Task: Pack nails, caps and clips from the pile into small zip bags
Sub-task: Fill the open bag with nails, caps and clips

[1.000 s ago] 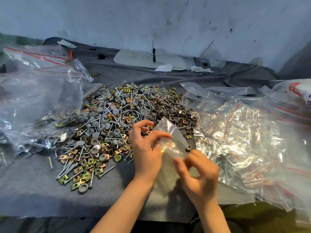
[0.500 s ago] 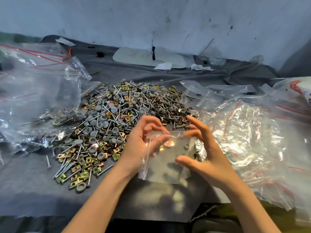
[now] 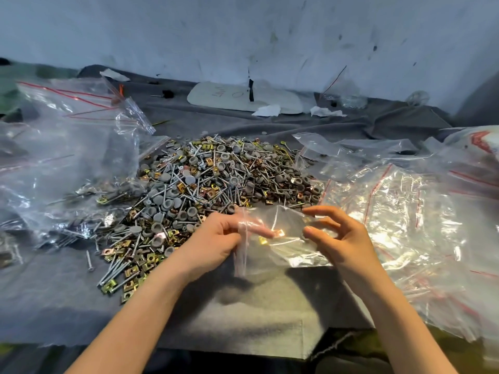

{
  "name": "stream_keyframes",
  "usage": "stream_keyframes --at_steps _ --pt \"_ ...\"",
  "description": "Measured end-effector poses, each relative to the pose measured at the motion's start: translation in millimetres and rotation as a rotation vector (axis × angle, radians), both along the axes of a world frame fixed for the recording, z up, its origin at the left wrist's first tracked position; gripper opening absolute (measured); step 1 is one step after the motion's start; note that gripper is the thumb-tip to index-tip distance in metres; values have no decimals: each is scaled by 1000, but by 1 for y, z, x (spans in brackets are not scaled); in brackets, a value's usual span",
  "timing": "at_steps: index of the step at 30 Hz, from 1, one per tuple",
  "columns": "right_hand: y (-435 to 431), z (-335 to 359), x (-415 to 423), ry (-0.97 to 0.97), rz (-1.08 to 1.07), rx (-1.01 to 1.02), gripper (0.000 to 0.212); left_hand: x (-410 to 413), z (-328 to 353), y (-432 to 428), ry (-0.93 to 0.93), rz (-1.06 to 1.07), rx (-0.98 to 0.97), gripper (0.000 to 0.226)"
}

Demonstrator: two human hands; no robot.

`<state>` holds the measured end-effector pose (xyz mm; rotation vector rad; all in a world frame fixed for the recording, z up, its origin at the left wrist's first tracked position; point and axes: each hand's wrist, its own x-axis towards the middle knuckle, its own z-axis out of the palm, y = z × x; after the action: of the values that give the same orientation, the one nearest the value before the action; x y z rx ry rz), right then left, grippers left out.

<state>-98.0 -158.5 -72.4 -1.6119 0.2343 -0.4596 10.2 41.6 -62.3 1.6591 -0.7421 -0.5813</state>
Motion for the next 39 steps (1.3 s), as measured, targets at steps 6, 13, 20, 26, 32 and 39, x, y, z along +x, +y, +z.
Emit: stream_keyframes --at_steps 6,13,20,26,32,39 --pt "0 1 -3 -14 -125 -595 28 -2 -1 -8 -105 -60 86 37" --pt "15 8 6 -142 152 -699 21 8 1 -8 -115 -141 179 27" --pt "19 -7 16 -173 -10 -605 4 20 8 -4 -82 -109 202 27" --pt "21 -29 16 -105 -120 -312 24 37 14 10 -293 61 220 11" --pt "21 -28 16 -122 -189 -339 27 62 15 3 -935 519 414 27" --pt "18 -29 14 -128 -195 -228 23 72 12 -12 -1187 481 597 19"
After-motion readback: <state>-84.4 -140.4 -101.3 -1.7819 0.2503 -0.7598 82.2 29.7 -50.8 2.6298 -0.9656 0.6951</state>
